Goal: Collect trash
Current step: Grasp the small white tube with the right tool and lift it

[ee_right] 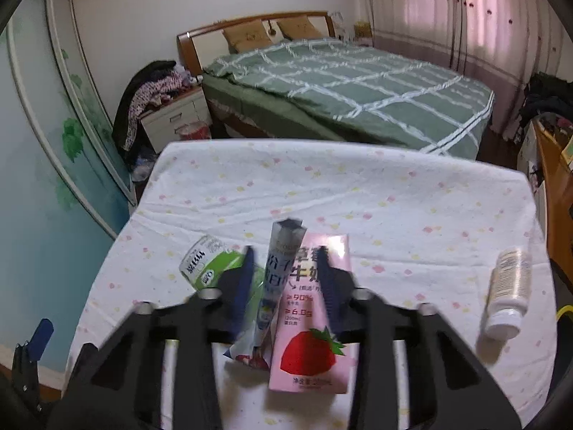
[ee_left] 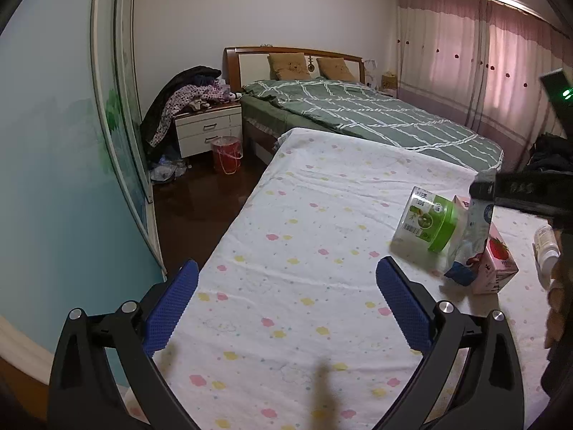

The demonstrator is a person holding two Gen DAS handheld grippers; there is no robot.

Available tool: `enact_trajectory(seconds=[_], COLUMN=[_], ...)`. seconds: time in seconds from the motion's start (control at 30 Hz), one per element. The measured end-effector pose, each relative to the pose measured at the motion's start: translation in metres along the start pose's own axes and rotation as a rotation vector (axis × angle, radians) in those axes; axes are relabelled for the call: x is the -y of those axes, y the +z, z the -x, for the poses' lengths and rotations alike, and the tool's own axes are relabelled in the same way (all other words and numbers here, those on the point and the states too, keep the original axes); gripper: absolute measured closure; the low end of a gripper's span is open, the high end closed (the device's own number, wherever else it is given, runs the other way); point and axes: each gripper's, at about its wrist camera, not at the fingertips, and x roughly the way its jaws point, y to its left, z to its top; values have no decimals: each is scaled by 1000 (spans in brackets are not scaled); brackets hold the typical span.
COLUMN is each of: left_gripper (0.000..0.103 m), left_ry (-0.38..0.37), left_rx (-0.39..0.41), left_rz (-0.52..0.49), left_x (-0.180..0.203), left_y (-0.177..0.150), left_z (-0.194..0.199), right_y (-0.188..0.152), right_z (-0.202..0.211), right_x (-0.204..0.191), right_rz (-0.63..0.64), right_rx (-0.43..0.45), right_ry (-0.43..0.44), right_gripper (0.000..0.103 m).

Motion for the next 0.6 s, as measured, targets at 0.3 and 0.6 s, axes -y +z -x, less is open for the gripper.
enact_trajectory(seconds=[0.3, 0.6], left_gripper=[5, 5], left_ry=[-13, -19], left_rx=[16, 22], left_rz=[-21, -22], left_x=[5, 9], left_y=[0, 0], left_z=[4, 7], right_y=[-7, -29], right_z=[43, 113], right_x=[6, 33], right_rz=[-17, -63], right_rx=[77, 207], right_ry=[76, 69], right_gripper=[95, 95])
